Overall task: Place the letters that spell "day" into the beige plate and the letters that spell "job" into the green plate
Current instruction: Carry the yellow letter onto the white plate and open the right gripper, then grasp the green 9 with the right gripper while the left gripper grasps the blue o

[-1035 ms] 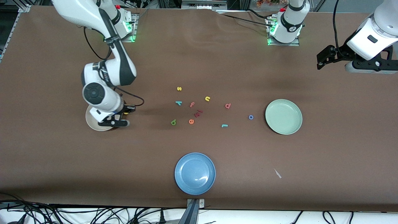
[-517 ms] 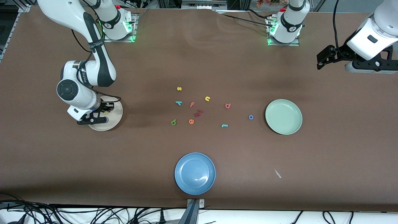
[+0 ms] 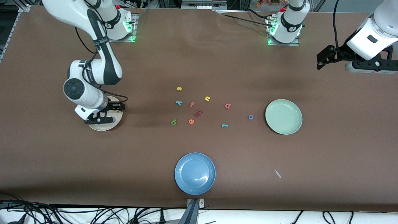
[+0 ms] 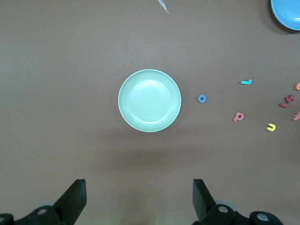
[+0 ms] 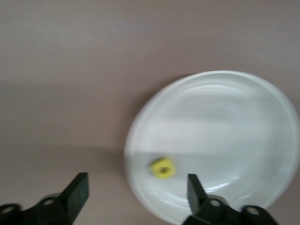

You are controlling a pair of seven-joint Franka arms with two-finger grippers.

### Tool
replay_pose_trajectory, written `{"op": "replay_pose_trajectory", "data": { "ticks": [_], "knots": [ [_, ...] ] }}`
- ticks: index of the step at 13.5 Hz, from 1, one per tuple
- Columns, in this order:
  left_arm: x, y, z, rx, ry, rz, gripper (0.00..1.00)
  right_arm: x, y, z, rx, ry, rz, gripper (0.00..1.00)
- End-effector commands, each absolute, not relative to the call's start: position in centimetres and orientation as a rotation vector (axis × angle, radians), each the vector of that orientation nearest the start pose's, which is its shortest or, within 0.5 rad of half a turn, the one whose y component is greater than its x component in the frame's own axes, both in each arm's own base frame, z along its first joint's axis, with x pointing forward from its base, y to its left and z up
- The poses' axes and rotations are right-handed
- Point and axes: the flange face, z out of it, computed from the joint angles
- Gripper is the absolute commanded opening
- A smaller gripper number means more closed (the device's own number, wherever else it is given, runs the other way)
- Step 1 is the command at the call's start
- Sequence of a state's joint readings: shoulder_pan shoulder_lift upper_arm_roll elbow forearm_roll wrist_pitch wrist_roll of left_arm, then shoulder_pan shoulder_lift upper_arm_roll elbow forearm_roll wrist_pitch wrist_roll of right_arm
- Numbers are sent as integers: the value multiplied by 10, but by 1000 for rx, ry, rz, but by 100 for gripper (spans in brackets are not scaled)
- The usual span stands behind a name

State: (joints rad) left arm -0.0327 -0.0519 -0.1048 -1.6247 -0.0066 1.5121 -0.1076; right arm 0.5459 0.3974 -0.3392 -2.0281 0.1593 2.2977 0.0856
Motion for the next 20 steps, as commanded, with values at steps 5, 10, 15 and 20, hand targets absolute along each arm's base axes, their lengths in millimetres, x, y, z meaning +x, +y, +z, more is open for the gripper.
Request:
{"op": "replay_pose_trajectory", "data": {
  "ticks": [5,10,15,20],
  "knots": [
    [565,-141,543,-3118,256,313,100,590,242,265,-3077,390,97,100],
    [593,-207,434,-3061,405,526,100,608,295,253,-3028,541,74,100],
    [617,-230,352,-3098,446,434,100,620,327,229,-2991,683,79,100],
    [629,-234,283,-3142,433,327,100,615,359,218,-3047,639,137,100]
  ]
}}
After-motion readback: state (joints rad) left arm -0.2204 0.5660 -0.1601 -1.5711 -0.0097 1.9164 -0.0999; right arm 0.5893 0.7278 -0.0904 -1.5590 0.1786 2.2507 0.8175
